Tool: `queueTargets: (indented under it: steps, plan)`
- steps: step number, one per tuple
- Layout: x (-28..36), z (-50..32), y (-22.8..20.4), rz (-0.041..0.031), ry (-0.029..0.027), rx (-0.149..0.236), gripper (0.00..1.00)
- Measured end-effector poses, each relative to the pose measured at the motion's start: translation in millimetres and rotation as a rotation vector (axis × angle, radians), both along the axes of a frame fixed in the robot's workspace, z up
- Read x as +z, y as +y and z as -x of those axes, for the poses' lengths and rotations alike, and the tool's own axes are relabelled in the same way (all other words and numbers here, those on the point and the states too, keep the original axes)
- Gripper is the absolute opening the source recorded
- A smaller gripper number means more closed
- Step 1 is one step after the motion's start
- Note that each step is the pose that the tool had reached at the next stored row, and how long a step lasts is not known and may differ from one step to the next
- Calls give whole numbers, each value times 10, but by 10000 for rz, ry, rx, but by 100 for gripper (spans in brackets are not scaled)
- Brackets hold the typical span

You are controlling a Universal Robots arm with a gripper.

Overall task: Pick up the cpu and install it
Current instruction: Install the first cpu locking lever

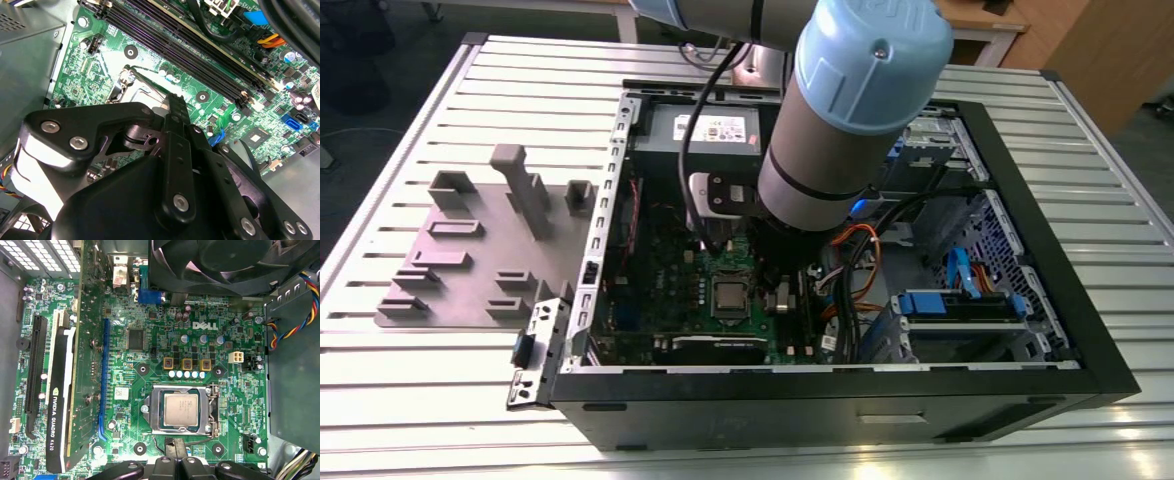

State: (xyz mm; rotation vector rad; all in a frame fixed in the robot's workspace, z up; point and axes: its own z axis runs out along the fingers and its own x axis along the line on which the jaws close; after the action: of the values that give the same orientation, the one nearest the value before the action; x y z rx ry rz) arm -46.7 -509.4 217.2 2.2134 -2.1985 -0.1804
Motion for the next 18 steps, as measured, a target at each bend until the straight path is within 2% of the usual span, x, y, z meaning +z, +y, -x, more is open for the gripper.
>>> queueTargets:
  steps: [3,7,10,15,18]
  plan:
    - [-3,1,5,54,1,3,11]
    - [-7,1,26,55,0,10,11]
    - [-22,1,41,82,0,11,11]
    - [-82,1,45,87,0,23,11]
    - [-86,1,44,109,1,37,11]
